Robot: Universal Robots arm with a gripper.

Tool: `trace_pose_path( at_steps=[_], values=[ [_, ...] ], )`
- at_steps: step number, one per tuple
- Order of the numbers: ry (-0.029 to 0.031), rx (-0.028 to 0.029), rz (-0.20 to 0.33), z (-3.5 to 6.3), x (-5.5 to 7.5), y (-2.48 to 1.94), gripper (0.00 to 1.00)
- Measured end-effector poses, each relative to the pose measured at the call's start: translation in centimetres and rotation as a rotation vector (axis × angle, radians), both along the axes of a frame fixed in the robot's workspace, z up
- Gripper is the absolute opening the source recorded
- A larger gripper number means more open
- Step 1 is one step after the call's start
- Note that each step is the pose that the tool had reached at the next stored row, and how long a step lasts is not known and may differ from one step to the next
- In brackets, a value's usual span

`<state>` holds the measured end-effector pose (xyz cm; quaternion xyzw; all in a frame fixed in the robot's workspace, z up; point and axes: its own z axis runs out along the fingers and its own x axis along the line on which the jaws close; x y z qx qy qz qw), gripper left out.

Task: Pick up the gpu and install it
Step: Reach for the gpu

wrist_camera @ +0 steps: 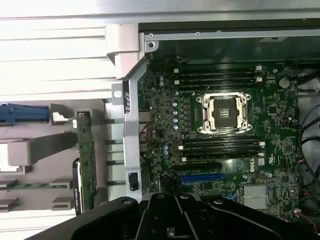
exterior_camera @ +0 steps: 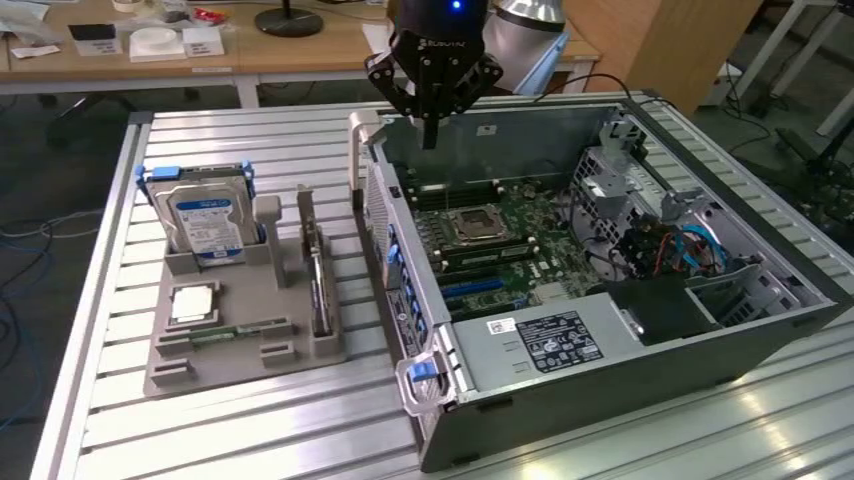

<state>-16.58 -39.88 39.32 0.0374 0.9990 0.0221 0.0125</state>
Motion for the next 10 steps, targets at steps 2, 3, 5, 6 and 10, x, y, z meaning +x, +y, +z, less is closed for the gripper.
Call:
trace_pose_path(
  at_steps=[2,3,5,6,10],
  values=[
    [0.0,-0.0001,0.0,0.0,0.0,0.0,0.11],
    [0.0,-0.0001,0.0,0.0,0.0,0.0,0.11],
    [0.0,-0.0001,0.0,0.0,0.0,0.0,0.11],
    [0.0,-0.0001,0.0,0.0,0.0,0.0,0.11],
    [0.0001,0.0,0.0,0.0,0.0,0.0,0.11]
  ],
)
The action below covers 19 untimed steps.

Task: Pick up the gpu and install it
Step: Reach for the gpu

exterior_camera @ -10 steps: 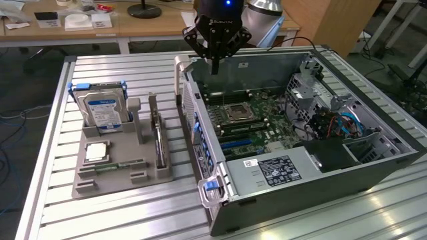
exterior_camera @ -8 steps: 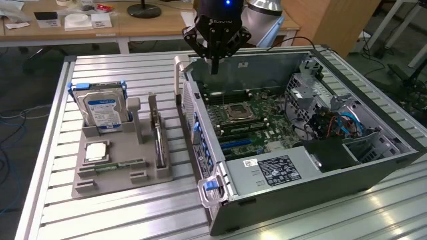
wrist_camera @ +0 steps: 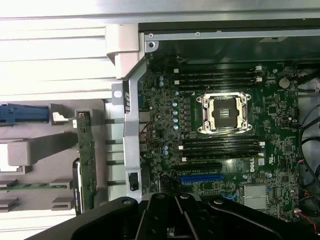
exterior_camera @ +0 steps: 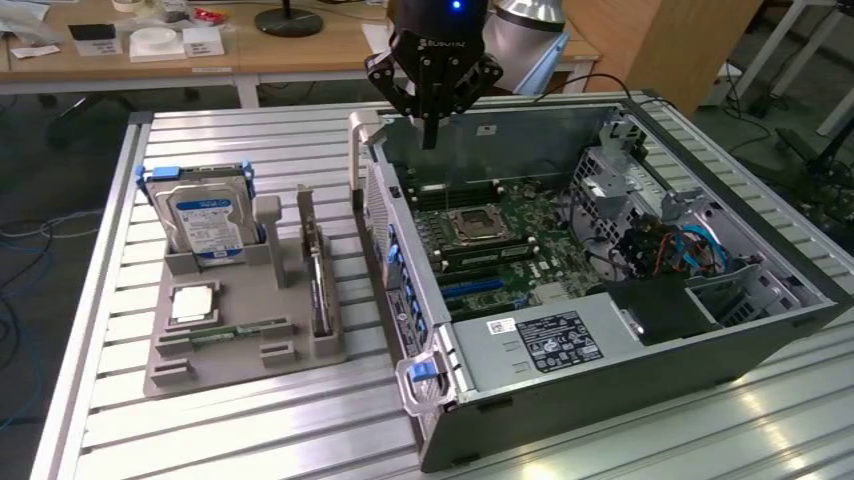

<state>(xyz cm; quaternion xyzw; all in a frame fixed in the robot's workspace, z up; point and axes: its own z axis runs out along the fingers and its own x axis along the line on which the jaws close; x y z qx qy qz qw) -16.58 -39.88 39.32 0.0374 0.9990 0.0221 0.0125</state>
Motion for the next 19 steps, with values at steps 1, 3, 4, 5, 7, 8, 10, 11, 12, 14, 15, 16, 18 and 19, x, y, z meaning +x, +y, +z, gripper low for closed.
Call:
trace_pose_path(
  at_steps=[1,3,4,5,7,8,10,11,12,14,15,16,18,19],
  values=[
    [-0.0001,0.0,0.0,0.0,0.0,0.0,0.11],
    [-0.0001,0.0,0.0,0.0,-0.1,0.0,0.11],
    [0.0,-0.0001,0.0,0.0,-0.2,-0.01,0.11],
    [0.0,-0.0001,0.0,0.0,-0.4,0.0,0.11],
    [-0.0001,0.0,0.0,0.0,-0.7,0.0,0.11],
    [0.0,0.0,0.0,0.0,-0.9,0.0,0.11],
    [-0.0001,0.0,0.0,0.0,-1.3,0.0,0.11],
    [-0.0001,0.0,0.0,0.0,-1.4,0.0,0.11],
    [-0.0001,0.0,0.0,0.0,-1.6,0.0,0.11],
    [-0.0001,-0.0001,0.0,0.0,-1.9,0.0,0.11],
    [0.0,0.0,0.0,-0.01,-2.1,0.0,0.11],
    [-0.0001,0.0,0.0,-0.01,-2.2,0.0,0.11],
    [-0.0001,0.0,0.0,-0.02,-2.6,0.0,0.11],
    [0.0,0.0,0.0,-0.02,-2.8,0.0,0.11]
  ],
)
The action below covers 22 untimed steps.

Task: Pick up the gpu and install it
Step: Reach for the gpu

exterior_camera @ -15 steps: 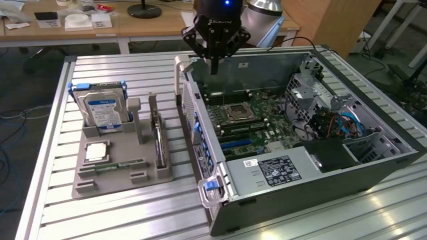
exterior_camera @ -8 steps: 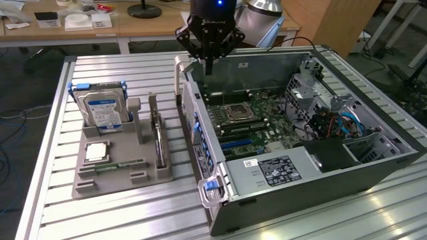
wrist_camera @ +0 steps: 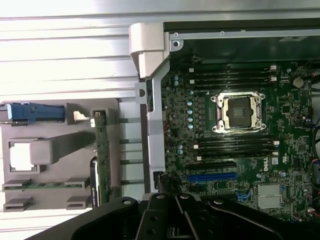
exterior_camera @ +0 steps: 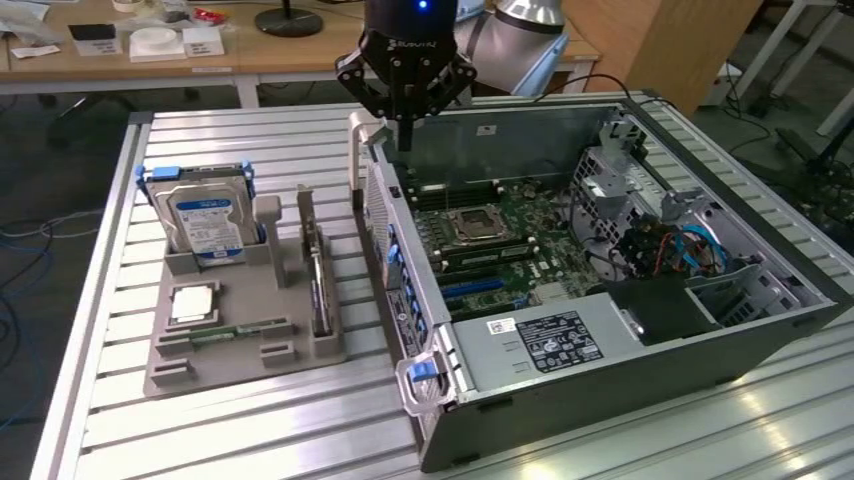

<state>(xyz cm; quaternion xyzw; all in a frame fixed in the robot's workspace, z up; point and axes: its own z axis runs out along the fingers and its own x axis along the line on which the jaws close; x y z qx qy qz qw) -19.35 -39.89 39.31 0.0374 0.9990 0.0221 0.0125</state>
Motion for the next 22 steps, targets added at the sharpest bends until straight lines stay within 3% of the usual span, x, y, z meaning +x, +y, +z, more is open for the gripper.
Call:
trace_pose_path(
  at_steps=[11,22],
  values=[
    [-0.0001,0.0001,0.0,-0.03,-2.1,0.0,0.11],
    [0.0,0.0,0.0,-0.02,-2.4,0.0,0.11]
  ],
)
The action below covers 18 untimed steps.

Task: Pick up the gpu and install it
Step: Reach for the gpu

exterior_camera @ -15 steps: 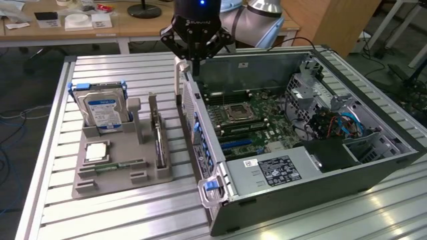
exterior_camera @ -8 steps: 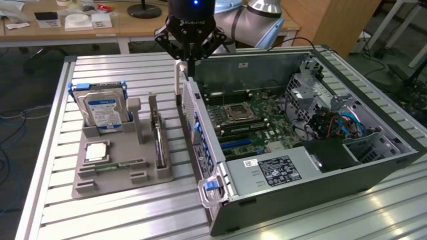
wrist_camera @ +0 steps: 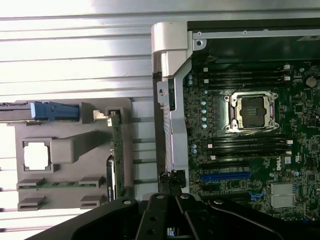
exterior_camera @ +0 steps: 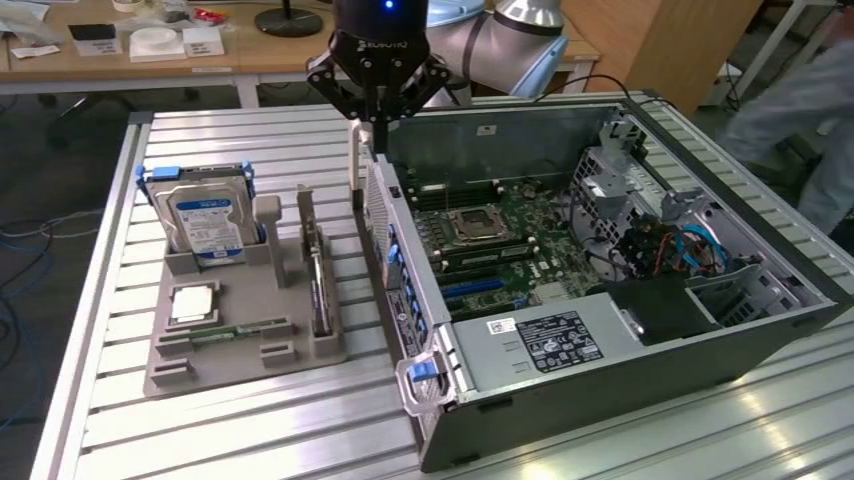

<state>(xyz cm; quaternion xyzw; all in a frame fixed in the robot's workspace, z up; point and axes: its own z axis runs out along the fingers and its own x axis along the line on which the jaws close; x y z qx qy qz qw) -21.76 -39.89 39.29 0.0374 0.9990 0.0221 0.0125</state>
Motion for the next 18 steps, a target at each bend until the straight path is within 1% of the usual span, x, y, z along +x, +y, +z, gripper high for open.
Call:
trace_pose_path(
  at_steps=[9,18],
  values=[
    [-0.0001,0.0,0.0,-0.01,-0.8,0.0,0.11],
    [0.0,0.0001,0.0,0.0,-0.82,0.0,0.11]
  ],
)
